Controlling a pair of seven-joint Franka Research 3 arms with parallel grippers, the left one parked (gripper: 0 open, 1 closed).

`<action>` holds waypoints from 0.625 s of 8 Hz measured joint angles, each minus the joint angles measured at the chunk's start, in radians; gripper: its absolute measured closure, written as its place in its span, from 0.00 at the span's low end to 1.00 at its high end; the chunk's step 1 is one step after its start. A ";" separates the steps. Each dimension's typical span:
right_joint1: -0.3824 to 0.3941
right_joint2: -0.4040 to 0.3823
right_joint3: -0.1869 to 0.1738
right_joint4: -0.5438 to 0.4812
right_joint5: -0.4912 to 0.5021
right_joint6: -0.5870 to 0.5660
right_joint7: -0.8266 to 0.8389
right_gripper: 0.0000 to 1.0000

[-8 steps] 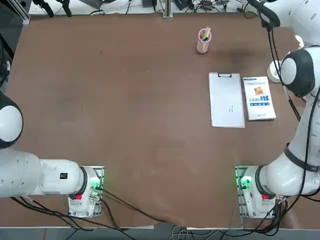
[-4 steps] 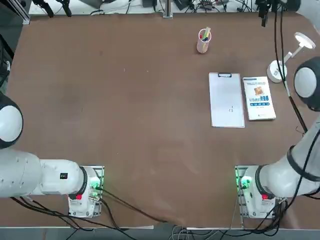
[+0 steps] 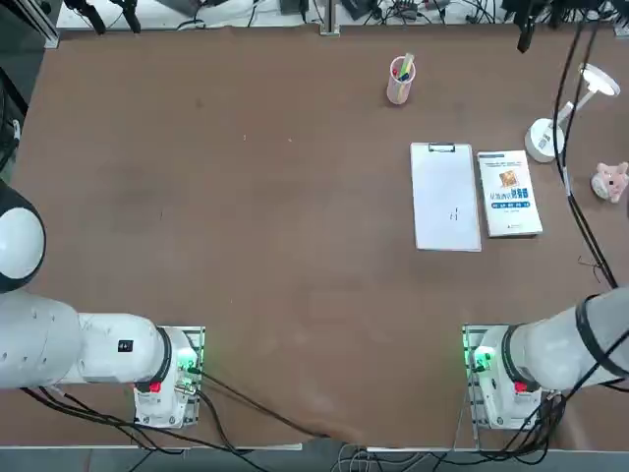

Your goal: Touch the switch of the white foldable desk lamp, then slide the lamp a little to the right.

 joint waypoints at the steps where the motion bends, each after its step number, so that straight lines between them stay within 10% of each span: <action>1: 0.001 -0.113 0.001 -0.087 0.042 0.000 0.101 0.00; 5: -0.053 -0.262 -0.002 -0.177 0.090 0.070 0.201 0.00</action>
